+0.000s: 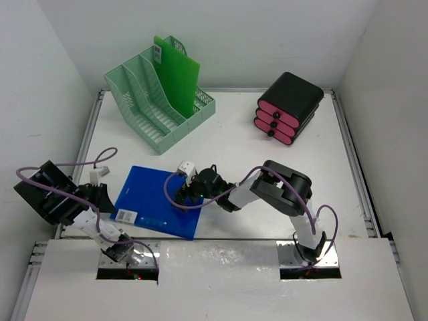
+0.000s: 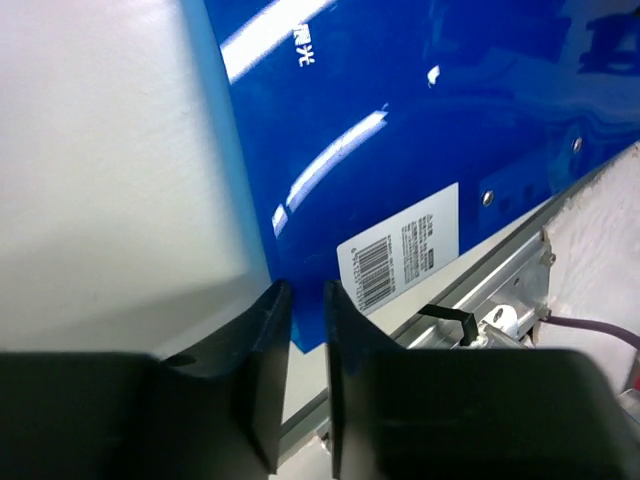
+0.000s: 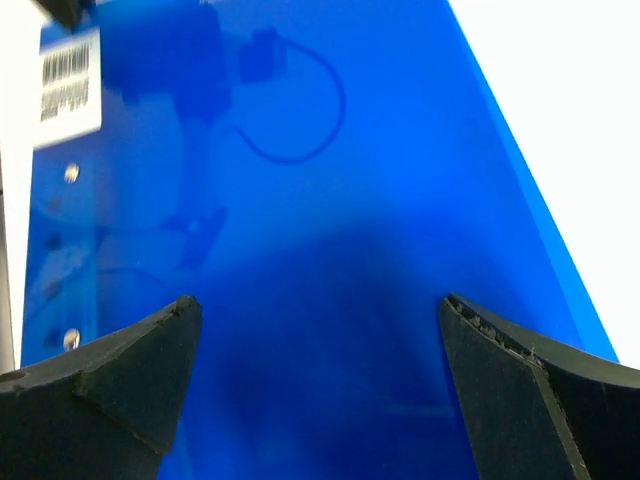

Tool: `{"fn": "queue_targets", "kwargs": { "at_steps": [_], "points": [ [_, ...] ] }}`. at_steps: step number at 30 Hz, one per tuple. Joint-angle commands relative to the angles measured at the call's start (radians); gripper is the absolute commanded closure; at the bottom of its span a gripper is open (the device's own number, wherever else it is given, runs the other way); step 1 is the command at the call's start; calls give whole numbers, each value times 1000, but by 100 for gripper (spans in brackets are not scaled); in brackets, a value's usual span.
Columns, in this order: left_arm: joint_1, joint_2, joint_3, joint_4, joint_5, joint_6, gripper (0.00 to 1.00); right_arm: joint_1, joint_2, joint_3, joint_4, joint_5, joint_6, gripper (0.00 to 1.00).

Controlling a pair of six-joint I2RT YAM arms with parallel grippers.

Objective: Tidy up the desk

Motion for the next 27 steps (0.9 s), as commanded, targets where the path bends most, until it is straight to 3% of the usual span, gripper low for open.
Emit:
{"fn": "queue_targets", "kwargs": {
  "at_steps": [1,4,8,9,10,16,18,23,27],
  "points": [
    [-2,47,-43,-20,-5,31,86,-1,41,-58,30,55,76,1],
    [-2,102,-73,37,-31,-2,88,-1,44,-78,73,63,90,1],
    [-2,135,-37,-15,5,7,89,-1,49,-107,142,71,112,1],
    [-3,132,-34,-14,10,6,91,-1,52,-112,157,71,115,1],
    [-6,124,-29,-5,22,-2,100,-1,58,-110,160,66,115,1],
    [-14,96,23,-31,116,-6,100,1,27,-149,200,65,87,1],
    [-20,70,39,-43,137,1,100,-1,-3,-158,167,34,48,1],
    [-103,-69,32,-25,122,-6,100,-27,-127,-57,-171,-59,-144,1],
    [-163,-154,42,-16,121,-29,100,-64,-151,43,-336,-101,-256,1]
  ]
}}
